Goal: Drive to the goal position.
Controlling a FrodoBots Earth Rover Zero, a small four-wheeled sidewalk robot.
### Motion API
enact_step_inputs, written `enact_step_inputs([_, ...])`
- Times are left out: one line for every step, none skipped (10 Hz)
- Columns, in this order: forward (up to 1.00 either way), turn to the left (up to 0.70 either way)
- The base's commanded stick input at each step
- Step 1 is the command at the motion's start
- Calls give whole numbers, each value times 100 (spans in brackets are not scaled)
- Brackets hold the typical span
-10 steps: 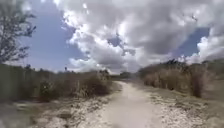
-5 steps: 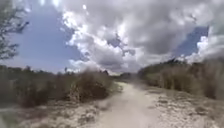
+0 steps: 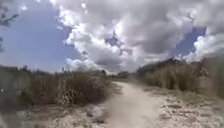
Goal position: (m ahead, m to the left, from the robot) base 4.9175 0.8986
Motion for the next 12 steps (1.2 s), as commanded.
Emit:
enact_step_inputs([85,-24])
enact_step_inputs([85,0])
enact_step_inputs([85,0])
enact_step_inputs([85,-34])
enact_step_inputs([85,-21])
enact_step_inputs([85,0])
enact_step_inputs([85,0])
enact_step_inputs([85,0])
enact_step_inputs([85,0])
enact_step_inputs([85,0])
enact_step_inputs([85,0])
enact_step_inputs([85,0])
